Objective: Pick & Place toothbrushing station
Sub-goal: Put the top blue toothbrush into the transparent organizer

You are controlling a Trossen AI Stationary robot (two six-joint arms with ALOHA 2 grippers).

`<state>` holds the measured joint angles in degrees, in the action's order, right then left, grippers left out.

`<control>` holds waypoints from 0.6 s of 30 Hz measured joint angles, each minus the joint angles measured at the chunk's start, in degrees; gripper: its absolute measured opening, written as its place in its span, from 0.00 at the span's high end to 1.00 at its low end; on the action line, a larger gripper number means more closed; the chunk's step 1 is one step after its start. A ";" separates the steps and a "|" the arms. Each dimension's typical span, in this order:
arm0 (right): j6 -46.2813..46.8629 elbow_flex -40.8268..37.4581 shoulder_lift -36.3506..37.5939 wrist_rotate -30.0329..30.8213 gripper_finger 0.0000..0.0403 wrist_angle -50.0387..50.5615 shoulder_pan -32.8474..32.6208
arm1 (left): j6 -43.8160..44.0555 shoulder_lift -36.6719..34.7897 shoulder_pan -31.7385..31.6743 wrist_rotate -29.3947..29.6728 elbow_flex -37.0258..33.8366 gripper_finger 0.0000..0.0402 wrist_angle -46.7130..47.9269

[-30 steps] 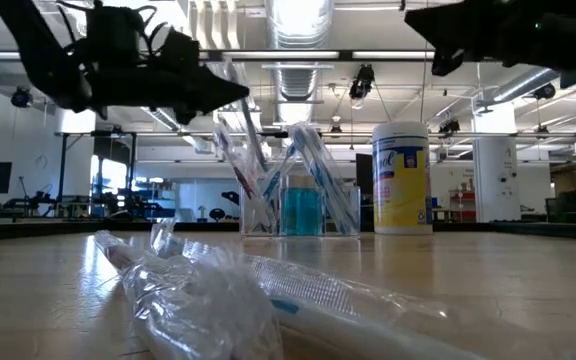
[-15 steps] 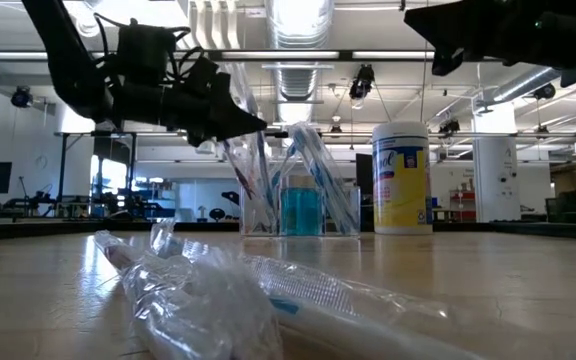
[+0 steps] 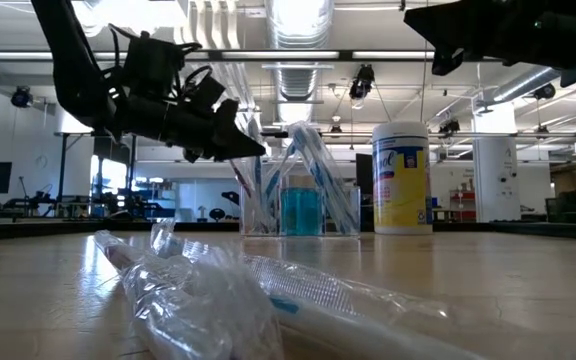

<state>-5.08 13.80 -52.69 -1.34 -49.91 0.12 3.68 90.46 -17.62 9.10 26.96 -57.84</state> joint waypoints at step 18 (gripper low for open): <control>0.41 0.00 -0.02 -0.02 0.98 0.20 0.00 | -1.14 0.54 -0.01 -0.61 0.02 0.95 0.35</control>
<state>-4.67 13.80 -52.71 -1.37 -49.71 0.12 2.54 91.00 -17.63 8.49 26.98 -57.50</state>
